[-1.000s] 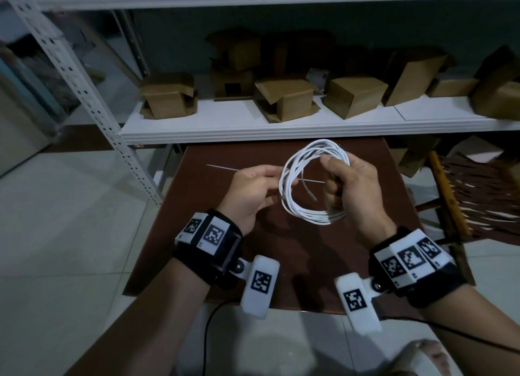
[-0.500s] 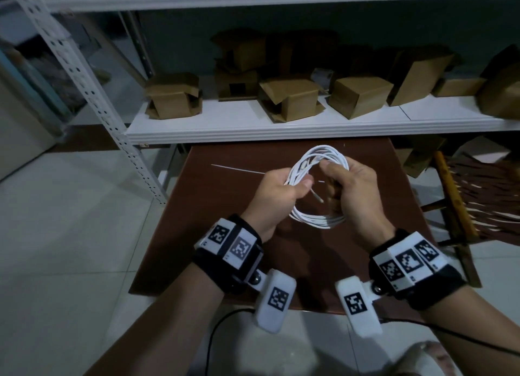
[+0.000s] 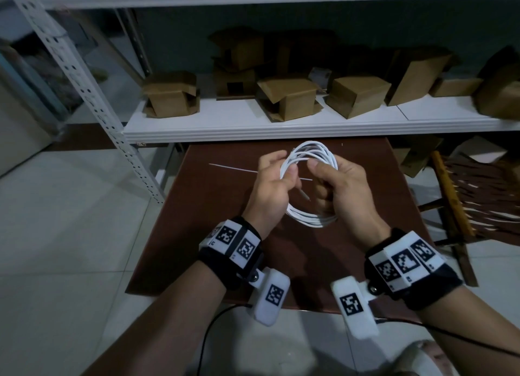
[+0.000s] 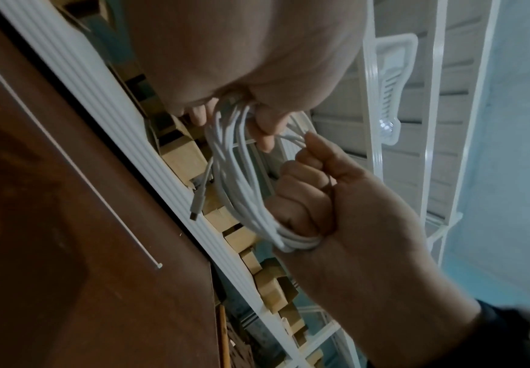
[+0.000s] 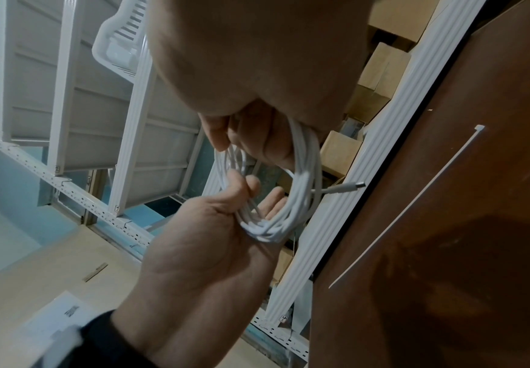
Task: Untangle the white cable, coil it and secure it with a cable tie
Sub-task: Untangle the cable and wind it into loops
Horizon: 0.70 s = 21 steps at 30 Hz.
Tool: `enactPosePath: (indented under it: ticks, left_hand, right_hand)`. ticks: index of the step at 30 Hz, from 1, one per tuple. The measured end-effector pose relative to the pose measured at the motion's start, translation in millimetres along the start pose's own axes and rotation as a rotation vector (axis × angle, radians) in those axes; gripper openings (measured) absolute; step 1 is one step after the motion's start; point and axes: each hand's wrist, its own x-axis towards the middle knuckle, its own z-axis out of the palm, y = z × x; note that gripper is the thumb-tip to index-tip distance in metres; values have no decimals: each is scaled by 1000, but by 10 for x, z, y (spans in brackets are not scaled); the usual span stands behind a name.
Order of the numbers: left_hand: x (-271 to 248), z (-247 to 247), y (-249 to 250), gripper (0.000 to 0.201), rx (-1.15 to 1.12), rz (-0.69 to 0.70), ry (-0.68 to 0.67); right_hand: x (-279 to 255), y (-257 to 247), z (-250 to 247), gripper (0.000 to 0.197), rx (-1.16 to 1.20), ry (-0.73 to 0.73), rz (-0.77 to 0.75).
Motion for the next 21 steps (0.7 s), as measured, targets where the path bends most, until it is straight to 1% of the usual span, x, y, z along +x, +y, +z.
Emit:
enactPosePath:
  ticks: [2, 5, 8, 10, 12, 13, 15, 17, 19, 21]
  left_hand:
    - [24, 19, -24, 28, -78, 0, 11]
    - [15, 50, 3, 23, -72, -14, 25]
    - [-8, 72, 23, 27, -22, 7, 66]
    - [-28, 82, 41, 32, -34, 7, 55]
    - [-50, 89, 62, 32, -102, -19, 35]
    - [-67, 92, 83, 32, -128, -27, 29]
    - [-88, 111, 80, 33, -153, -38, 43]
    - [-92, 114, 52, 36, -125, -25, 92]
    - [-92, 96, 41, 39, -90, -7, 115]
    - [-107, 79, 90, 37, -135, -26, 84]
  right_hand:
    - [1, -20, -22, 17, 4, -18, -2]
    - [0, -50, -35, 21, 10, -19, 0]
    - [1, -61, -34, 32, 11, -7, -1]
    - [-9, -74, -45, 27, 2, 2, -5]
    - [-18, -85, -55, 19, -3, 8, -8]
    - [-21, -87, -56, 21, -4, 5, -6]
    - [-29, -84, -47, 31, -5, -9, 1]
    - [-37, -91, -30, 36, -13, -23, 7]
    - [-39, -96, -23, 37, -21, -27, 14]
    - [-39, -100, -23, 34, -14, -21, 16]
